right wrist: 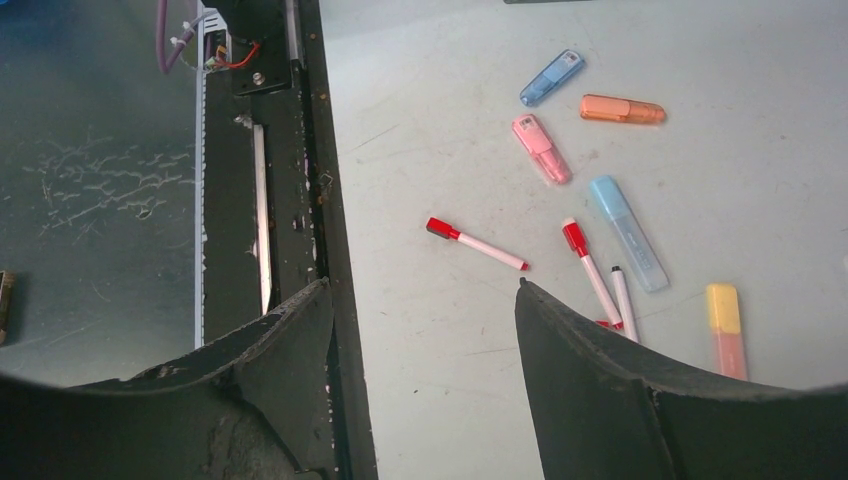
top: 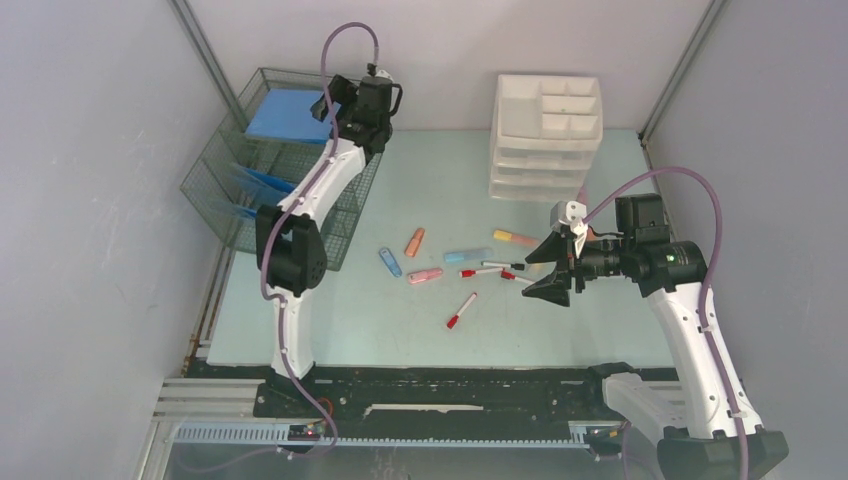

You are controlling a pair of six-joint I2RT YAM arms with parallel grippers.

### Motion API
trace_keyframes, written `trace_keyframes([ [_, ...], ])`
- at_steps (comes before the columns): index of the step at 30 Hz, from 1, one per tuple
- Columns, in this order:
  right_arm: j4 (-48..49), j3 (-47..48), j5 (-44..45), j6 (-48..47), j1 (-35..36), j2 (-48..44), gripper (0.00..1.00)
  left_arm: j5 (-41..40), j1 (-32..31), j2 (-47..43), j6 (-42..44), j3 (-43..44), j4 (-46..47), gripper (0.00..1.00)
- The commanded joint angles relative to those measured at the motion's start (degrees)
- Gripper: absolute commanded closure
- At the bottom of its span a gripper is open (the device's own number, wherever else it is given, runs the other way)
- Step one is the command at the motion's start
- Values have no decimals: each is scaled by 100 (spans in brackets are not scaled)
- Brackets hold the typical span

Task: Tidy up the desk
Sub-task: Place the folder in the storage box.

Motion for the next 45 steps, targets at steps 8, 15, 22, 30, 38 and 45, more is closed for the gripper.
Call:
trace_keyframes([
  [8, 44, 0, -77, 7, -38, -62, 25, 2600, 643, -103, -2609, 1913, -2802, 0],
  [15, 44, 5, -45, -4, -65, -58, 25, 4551, 920, -1079, -3665, 1216, -2445, 0],
  [22, 35, 9, -35, -21, -202, -104, 25, 6269, 926, -2635, -4600, -789, -795, 0],
  [30, 104, -23, -170, 42, -553, -158, 25, 7619, 869, -4346, -6050, -3448, 1538, 0],
  [38, 753, -395, -400, 595, -930, -260, 18, 7420, 163, -5882, -6240, -5639, 2393, 0],
  [45, 2224, -1014, -419, 2357, -1194, -75, 0, 7179, -253, -7207, -6171, -7174, 2616, 0],
])
